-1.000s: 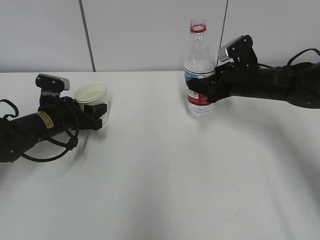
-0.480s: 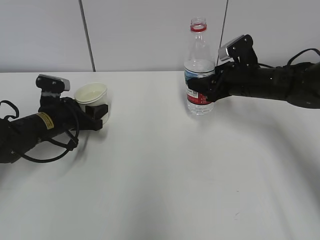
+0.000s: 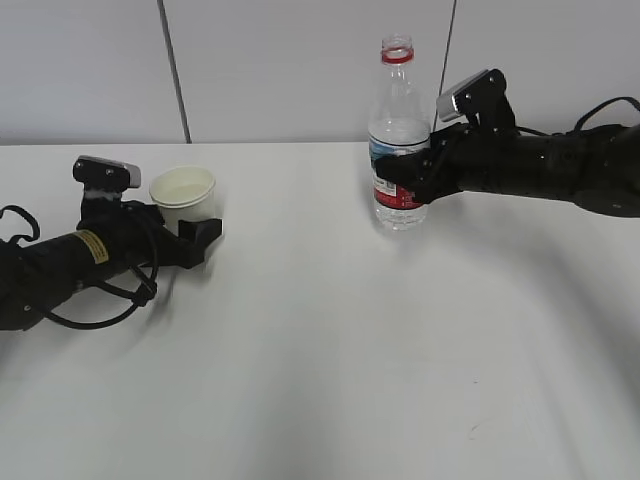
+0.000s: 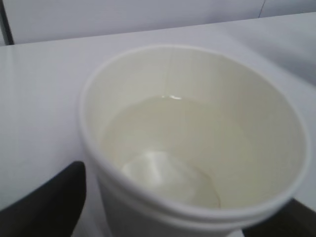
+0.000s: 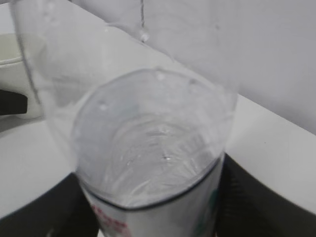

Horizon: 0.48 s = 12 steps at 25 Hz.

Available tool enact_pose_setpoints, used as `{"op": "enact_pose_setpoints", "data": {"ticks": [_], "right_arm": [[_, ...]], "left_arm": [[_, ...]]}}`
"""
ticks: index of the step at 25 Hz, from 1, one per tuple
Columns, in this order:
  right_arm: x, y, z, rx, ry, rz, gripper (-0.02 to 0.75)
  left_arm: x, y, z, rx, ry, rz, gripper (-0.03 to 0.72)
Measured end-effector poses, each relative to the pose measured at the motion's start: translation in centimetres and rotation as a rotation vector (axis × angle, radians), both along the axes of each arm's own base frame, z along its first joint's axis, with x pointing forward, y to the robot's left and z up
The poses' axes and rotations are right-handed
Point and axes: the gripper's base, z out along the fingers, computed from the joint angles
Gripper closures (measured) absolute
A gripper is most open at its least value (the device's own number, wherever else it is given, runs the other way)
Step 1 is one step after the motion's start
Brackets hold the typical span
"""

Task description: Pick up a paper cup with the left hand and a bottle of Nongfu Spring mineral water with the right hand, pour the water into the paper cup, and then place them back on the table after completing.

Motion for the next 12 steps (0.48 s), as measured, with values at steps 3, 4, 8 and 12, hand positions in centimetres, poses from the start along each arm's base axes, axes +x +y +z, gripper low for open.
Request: {"op": "enact_pose_setpoints", "data": {"ticks": [3, 4, 8, 12], "right_arm": [[0.00, 0.00, 0.00, 0.000, 0.000, 0.000, 0.301], [0.00, 0.00, 0.00, 0.000, 0.000, 0.000, 0.301], [0.01, -0.01, 0.01, 0.002, 0.000, -0.002, 0.301], [0.06, -0.03, -0.15, 0.007, 0.005, -0.008, 0.301]], "left_arm": [[-0.01, 0.03, -0.10, 0.003, 0.006, 0.003, 0.099], [0.00, 0.03, -0.09, 0.003, 0.006, 0.003, 0.097], [-0.01, -0.06, 0.15, -0.016, -0.018, -0.003, 0.095], [-0.06, -0.07, 0.20, -0.020, -0.023, -0.004, 0.095]]}}
